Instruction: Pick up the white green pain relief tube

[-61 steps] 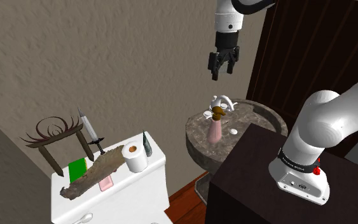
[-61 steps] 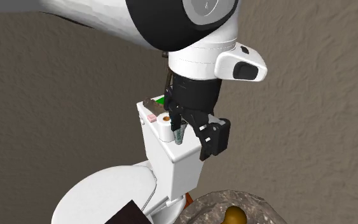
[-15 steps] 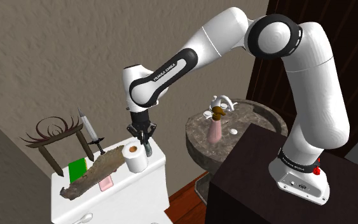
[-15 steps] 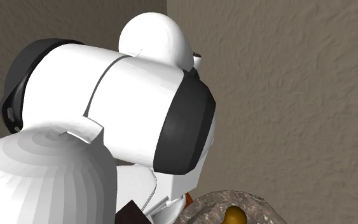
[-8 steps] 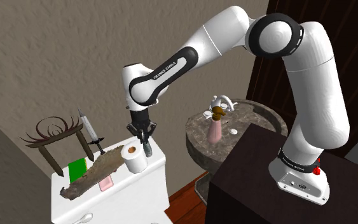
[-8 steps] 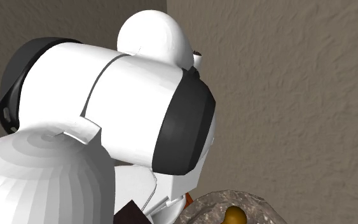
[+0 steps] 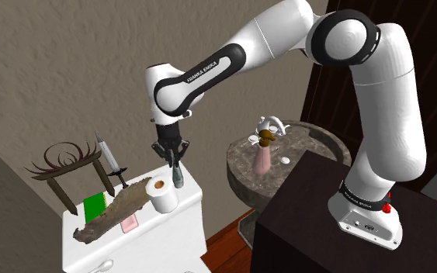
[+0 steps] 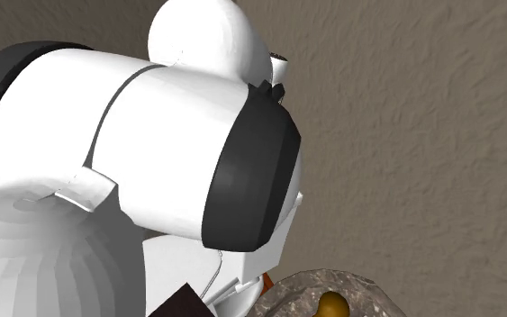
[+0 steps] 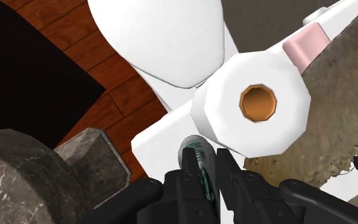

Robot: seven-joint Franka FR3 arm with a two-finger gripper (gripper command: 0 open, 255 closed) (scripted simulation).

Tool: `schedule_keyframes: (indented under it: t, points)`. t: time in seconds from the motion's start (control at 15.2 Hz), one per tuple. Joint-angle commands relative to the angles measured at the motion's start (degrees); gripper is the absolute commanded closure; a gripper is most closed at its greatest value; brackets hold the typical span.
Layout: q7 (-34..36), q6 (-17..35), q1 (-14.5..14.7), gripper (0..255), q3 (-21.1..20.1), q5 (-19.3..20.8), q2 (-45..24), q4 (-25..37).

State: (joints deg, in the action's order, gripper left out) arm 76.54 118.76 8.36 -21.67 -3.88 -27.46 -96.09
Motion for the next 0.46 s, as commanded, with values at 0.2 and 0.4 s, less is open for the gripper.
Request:
schedule_keyframes:
  t: [0.2,0.4]
  points:
    - [0.4,-3.1,-0.1,255,-0.3,-0.4,1.7,1.5]
    - [0.5,-3.8,-0.2,255,-0.4,-0.5,2.0,1.9]
